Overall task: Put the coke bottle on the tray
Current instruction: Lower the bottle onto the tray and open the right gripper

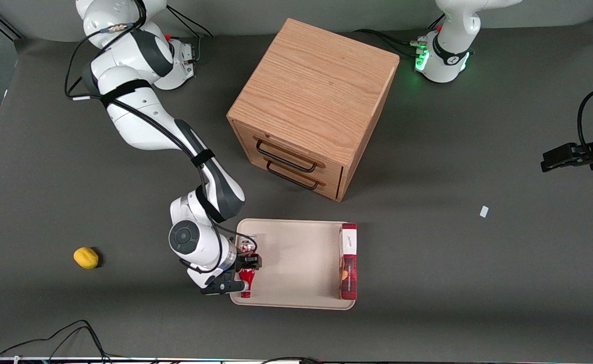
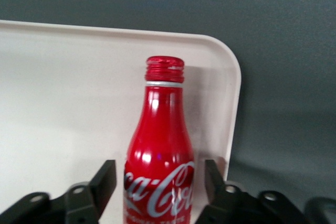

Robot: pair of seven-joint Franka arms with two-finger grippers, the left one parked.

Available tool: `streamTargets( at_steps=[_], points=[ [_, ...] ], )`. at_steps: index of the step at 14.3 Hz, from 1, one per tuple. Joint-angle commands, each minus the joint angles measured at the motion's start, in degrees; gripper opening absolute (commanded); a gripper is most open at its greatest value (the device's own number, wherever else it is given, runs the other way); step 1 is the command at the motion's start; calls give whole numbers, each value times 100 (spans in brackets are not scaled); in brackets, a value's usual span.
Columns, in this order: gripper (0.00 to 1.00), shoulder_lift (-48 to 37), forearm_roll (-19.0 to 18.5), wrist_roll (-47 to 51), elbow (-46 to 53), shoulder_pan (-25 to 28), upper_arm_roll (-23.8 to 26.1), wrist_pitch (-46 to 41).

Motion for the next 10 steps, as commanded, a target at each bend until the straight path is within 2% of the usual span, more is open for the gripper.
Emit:
streamTargets(
  at_steps=[1,8,10],
  points=[
    [91,148,89,79,208,13,5,79],
    [92,148,63,79,190,13,5,123],
    [98,122,63,88,190,22,5,123]
  ],
)
